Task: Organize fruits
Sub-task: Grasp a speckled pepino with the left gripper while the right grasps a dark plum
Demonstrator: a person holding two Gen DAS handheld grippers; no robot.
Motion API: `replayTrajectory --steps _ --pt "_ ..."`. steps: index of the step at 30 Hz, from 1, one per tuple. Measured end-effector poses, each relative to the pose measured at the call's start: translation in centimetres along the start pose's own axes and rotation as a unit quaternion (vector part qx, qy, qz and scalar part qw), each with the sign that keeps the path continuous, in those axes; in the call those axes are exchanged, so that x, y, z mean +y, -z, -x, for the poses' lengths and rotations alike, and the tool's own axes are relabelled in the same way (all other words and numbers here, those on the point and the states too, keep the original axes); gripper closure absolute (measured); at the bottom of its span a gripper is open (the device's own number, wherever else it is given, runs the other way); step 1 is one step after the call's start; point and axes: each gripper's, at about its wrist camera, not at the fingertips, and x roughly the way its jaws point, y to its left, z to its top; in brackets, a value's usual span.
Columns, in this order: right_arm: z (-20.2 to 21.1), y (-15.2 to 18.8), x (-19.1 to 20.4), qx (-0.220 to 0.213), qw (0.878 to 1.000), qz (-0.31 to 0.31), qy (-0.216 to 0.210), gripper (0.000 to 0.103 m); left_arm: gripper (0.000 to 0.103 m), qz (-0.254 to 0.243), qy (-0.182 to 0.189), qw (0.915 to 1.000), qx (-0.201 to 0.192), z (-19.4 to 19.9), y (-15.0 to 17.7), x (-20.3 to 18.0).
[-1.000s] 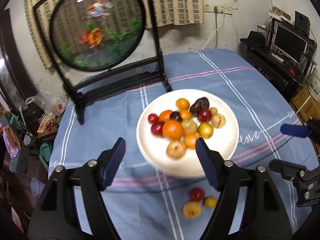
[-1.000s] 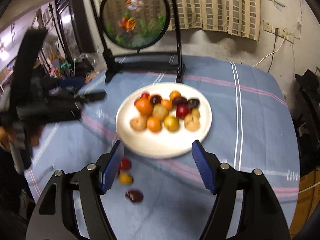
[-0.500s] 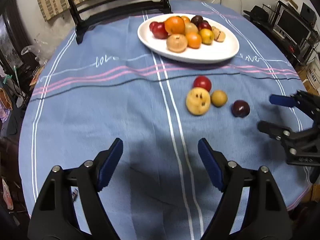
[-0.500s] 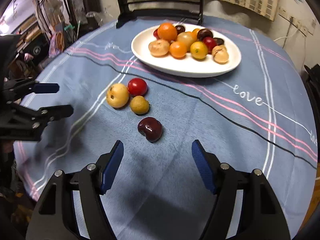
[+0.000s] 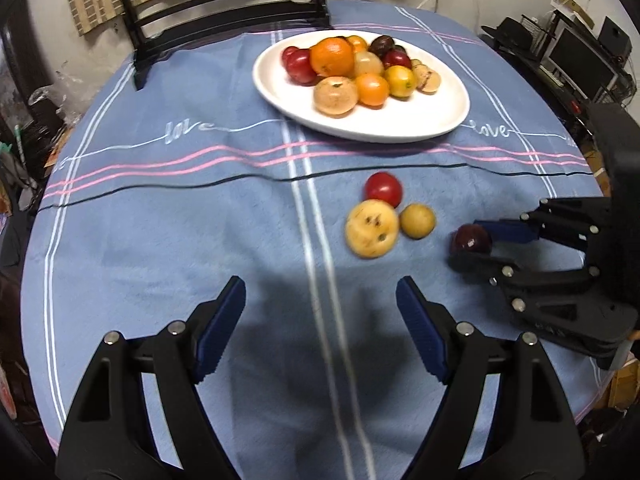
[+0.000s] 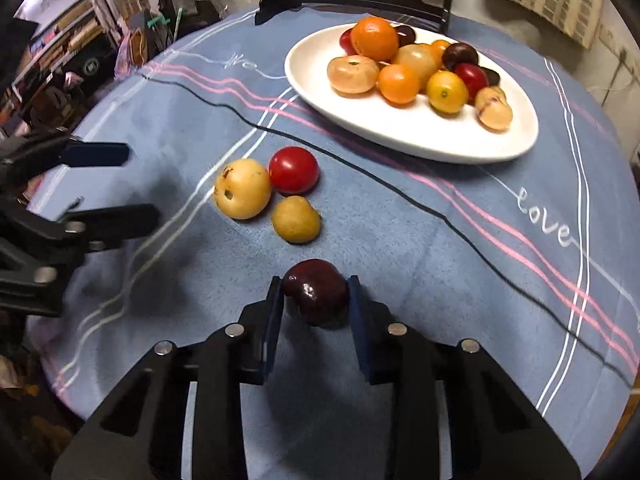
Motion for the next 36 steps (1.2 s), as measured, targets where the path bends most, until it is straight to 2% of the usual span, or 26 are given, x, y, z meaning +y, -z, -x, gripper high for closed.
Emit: replayTrajectory --steps 6,8,12,17,19,21,25,36 --pt "0.9 1.3 -2.4 -0.004 0.998 -0.064 -0.019 0.071 0.026 -0.029 0.011 0.9995 0.01 -2.9 -1.7 -1.6" --pt "1.0 1.7 -2.6 -0.005 0.997 -0.074 -0.02 0.071 0.032 -0.034 0.011 0.9992 0.015 -3.8 -2.1 -1.8" --pt "1.1 1.8 -2.9 -0.006 0.996 -0.084 -0.026 0.071 0.036 -0.034 0.015 0.9991 0.022 -4.9 -2.6 -1.7" --pt "0.7 1.7 -2.8 -0.002 0.996 -0.088 -0.028 0.071 0.037 -0.041 0.021 0.9988 0.018 -5.5 -3.4 -2.1" --pt "0.5 1.7 -2.7 0.0 0.996 -0.086 -0.027 0.071 0.046 -0.044 0.022 0.9987 0.016 -5.7 -3.7 -2.2" --pt "0.4 1.8 -2.6 0.003 0.996 -0.086 -0.027 0.071 0.065 -0.045 0.04 0.9979 0.023 -5.8 -4.0 -2.5" --pt "0.5 2.1 -2.6 0.005 0.996 -0.087 -0.026 0.071 0.065 -0.067 0.023 0.9973 0.02 -5.8 -4.0 -3.4" --pt "1.1 2.5 -1.7 -0.001 0.996 -0.083 -0.029 0.071 0.065 -0.062 0.016 0.998 -0.001 -2.9 -3.5 -3.5"
